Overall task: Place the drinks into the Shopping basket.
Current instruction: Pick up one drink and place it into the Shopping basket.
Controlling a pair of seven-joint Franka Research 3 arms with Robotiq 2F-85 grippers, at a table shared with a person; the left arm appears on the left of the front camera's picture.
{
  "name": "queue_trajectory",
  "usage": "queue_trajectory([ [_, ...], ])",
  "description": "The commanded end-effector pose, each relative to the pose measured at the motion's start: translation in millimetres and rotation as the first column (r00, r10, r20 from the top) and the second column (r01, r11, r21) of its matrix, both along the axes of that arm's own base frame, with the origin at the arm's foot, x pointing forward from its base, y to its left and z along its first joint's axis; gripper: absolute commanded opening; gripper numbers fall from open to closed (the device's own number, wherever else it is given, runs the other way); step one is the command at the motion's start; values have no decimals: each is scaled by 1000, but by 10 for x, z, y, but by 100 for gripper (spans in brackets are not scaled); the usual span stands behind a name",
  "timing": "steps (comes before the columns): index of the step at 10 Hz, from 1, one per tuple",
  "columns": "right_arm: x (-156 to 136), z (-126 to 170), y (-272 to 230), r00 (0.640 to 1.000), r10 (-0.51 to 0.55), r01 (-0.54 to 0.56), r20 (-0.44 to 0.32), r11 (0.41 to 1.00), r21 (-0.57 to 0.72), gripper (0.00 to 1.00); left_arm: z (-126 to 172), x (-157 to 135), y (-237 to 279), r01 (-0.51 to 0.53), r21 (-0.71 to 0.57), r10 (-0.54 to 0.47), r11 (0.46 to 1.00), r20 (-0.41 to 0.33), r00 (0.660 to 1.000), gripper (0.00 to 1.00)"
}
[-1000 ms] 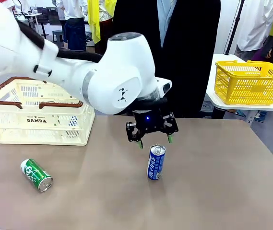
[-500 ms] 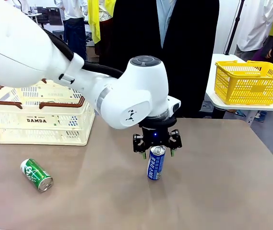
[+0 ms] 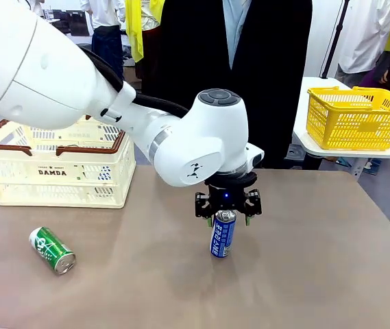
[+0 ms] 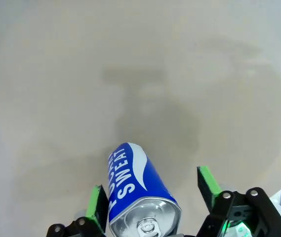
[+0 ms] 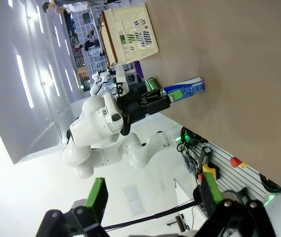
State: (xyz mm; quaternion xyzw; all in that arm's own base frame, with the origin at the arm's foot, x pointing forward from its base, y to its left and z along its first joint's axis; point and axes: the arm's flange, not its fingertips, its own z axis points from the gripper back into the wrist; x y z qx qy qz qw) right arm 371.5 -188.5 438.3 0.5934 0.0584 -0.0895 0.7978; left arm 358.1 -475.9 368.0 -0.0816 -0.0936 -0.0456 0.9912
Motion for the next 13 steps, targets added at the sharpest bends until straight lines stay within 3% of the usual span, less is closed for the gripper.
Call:
queue_trajectory([
  [1,-21,42,-11,1000,10,-10,-16,1000,-6,100,11,-19,-56,-30,51,30,998,0,1000,0],
  [5,-21,42,-11,1000,10,-10,-16,1000,-6,100,-20,-9,-25,-50,87,49,995,22,999,0],
  [8,-21,42,-11,1000,10,-10,-16,1000,-6,100,83,-23,62,-29,90,30,996,-10,1000,0],
  [9,-21,42,-11,1000,10,-10,-16,1000,-6,100,374,-34,209,6,78,-5,997,-13,1000,0],
  [10,-21,42,-11,1000,10,-10,-16,1000,-6,100,855,2,458,31,47,-32,998,18,999,0],
  [12,-21,42,-11,1000,10,-10,-16,1000,-6,100,1994,203,1220,46,46,-50,998,104,993,0],
  [13,-21,42,-11,1000,10,-10,-16,1000,-6,100,2413,391,1652,-30,54,19,998,202,979,0],
])
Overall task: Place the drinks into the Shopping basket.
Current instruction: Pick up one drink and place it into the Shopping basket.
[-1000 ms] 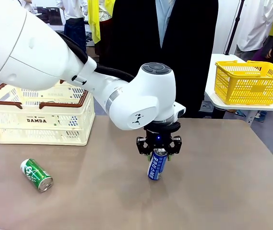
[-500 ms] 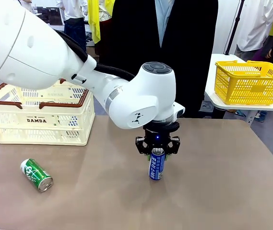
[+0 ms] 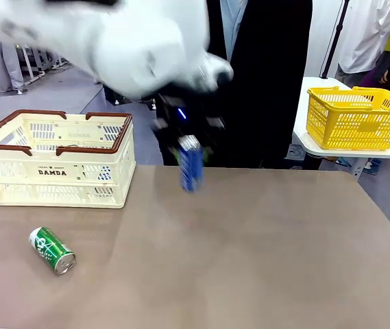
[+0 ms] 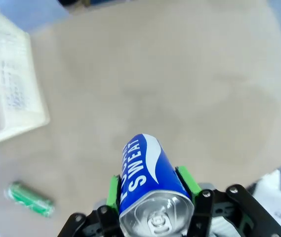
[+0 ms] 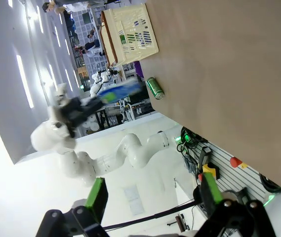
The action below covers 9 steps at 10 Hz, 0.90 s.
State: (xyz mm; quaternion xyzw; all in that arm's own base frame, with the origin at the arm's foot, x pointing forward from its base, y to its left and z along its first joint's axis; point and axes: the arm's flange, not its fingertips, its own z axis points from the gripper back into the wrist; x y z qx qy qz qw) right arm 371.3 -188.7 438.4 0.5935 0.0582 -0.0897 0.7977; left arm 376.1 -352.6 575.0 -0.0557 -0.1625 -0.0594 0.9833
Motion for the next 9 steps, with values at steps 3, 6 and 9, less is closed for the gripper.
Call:
queue_trajectory([
  [3,-20,41,-8,1000,11,-11,-16,1000,-6,100,930,966,2239,-415,-164,443,895,221,869,0],
  [6,-20,41,-8,1000,11,-11,-16,1000,-6,100,524,1304,3525,-721,-229,756,655,190,626,0],
  [9,-20,41,-8,1000,11,-11,-16,1000,-6,100,430,1369,3972,-722,-212,752,659,135,646,0],
])
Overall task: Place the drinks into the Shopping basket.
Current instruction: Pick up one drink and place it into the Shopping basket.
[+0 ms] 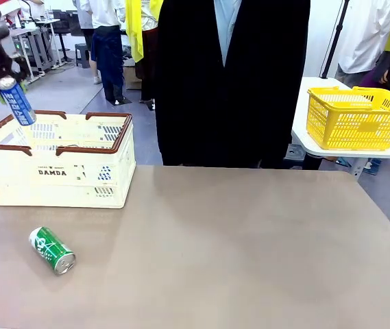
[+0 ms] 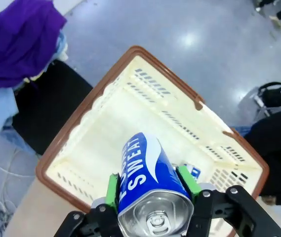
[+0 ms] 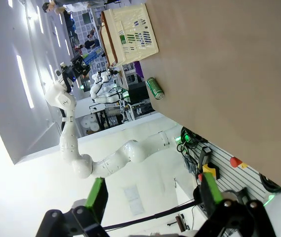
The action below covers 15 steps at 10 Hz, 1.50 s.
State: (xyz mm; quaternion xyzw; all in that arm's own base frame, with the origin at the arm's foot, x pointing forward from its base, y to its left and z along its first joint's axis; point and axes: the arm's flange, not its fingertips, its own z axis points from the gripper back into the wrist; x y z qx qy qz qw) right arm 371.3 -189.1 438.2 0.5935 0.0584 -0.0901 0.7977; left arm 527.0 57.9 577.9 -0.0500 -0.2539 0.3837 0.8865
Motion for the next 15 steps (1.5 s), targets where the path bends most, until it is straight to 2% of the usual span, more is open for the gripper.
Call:
queue_trajectory([
  [1,-19,43,-4,1000,11,-11,-15,1000,-6,100,401,-140,-134,55,43,-57,998,38,998,0],
  [5,-19,43,-4,1000,11,-11,-15,1000,-6,100,357,-119,-165,46,25,-46,999,36,998,0],
  [6,-19,43,-4,1000,11,-11,-15,1000,-6,100,366,51,-214,375,86,-375,923,-17,927,0],
  [7,-19,43,-4,1000,11,-11,-15,1000,-6,100,335,277,-204,470,99,-465,877,-72,882,0],
  [8,-19,43,-4,1000,11,-11,-15,1000,-6,100,272,493,-155,514,92,-505,853,-101,857,0],
  [9,-19,43,-4,1000,11,-11,-15,1000,-6,100,176,637,-112,573,81,-550,815,-202,811,0],
  [11,-19,43,-4,1000,11,-11,-15,1000,-6,100,-98,815,-114,615,84,-564,784,-319,762,0],
  [13,-19,43,-4,1000,11,-11,-15,1000,-6,100,-523,976,-191,661,63,-591,747,-393,705,0],
  [15,-19,43,-4,1000,11,-11,-15,1000,-6,100,-1027,1104,-173,646,9,-568,763,-468,677,0],
])
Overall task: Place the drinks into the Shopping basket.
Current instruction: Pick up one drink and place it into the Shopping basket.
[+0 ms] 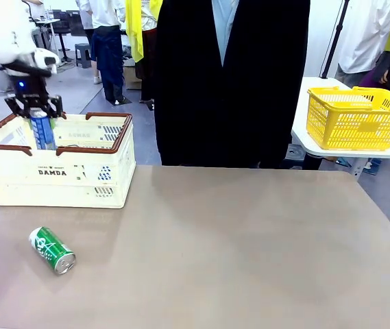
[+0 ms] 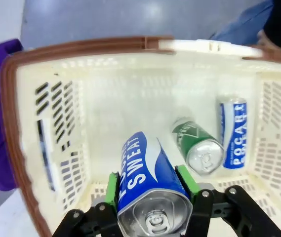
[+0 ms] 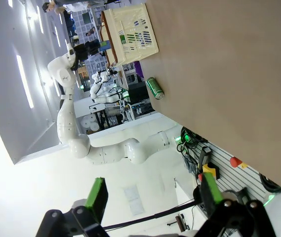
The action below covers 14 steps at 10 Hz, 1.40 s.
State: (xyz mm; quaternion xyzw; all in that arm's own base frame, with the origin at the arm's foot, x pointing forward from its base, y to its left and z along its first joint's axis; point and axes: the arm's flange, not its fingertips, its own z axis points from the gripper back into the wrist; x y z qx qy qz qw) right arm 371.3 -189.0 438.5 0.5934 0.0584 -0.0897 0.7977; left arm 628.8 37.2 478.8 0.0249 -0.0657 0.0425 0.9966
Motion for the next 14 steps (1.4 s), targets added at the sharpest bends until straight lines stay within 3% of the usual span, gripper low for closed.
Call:
queue_trajectory([
  [1,-19,40,-6,1000,10,-11,-16,1000,-6,100,-272,102,94,-53,2,53,999,-69,996,0],
  [3,-19,40,-6,1000,10,-11,-16,1000,-6,100,-538,78,190,-85,-43,83,995,-62,995,0],
  [6,-19,40,-6,1000,10,-11,-16,1000,-6,100,-587,49,237,-60,-104,57,993,-29,998,0],
  [7,-19,40,-6,1000,10,-11,-16,1000,-6,100,-594,56,230,-63,-105,59,992,-44,997,20],
  [8,-19,40,-6,1000,10,-11,-16,1000,-6,100,-605,60,231,-68,-96,63,993,-56,996,77],
  [9,-19,40,-6,1000,10,-11,-16,1000,-6,100,-599,53,236,-67,-99,62,993,-52,997,100],
  [12,-19,40,-6,1000,10,-11,-16,1000,-6,100,-341,-111,270,-48,-137,51,989,19,998,100],
  [14,-19,40,-6,1000,10,-11,-16,1000,-6,100,236,-461,354,41,-302,-11,952,100,995,100],
])
